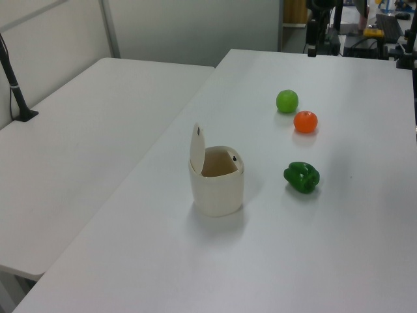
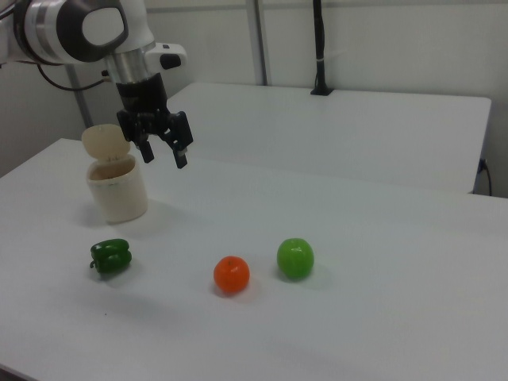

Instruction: Close garbage bin

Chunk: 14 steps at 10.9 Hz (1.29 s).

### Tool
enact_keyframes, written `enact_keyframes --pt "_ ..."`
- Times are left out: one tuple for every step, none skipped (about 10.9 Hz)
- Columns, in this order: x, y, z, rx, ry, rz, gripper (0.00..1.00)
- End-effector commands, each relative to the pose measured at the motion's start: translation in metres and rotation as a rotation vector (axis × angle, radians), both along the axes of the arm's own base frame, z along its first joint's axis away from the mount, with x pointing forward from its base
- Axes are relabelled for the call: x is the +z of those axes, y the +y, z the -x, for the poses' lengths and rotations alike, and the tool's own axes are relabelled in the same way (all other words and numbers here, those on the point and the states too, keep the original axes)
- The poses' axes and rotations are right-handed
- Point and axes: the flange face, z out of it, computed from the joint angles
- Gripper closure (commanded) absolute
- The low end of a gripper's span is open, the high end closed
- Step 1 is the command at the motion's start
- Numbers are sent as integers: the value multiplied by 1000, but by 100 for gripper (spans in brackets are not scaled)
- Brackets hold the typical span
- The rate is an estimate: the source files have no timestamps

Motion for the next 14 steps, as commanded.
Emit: enact_keyframes --pt "3 -7 8 -12 14 8 84" --pt "2 -6 8 -11 16 8 100" --pt "3 -6 8 -11 13 8 100" --pt "3 -6 8 -11 14 8 100" --pt "2 -6 8 -11 14 8 100" --pt "2 -5 7 -9 13 5 100" --pt "0 -4 5 -7 10 2 100" --pt "-2 -1 -3 -6 2 -3 100" --pt "-7 4 -13 3 -6 -6 100" --pt "-10 8 -24 11 -45 -9 100" --pt "-12 17 -34 26 -95 -20 100" --pt "-11 24 -43 33 -155 -45 100" --pt "-11 47 -51 63 -213 -81 100" --pt "-9 68 -57 95 -273 -92 100"
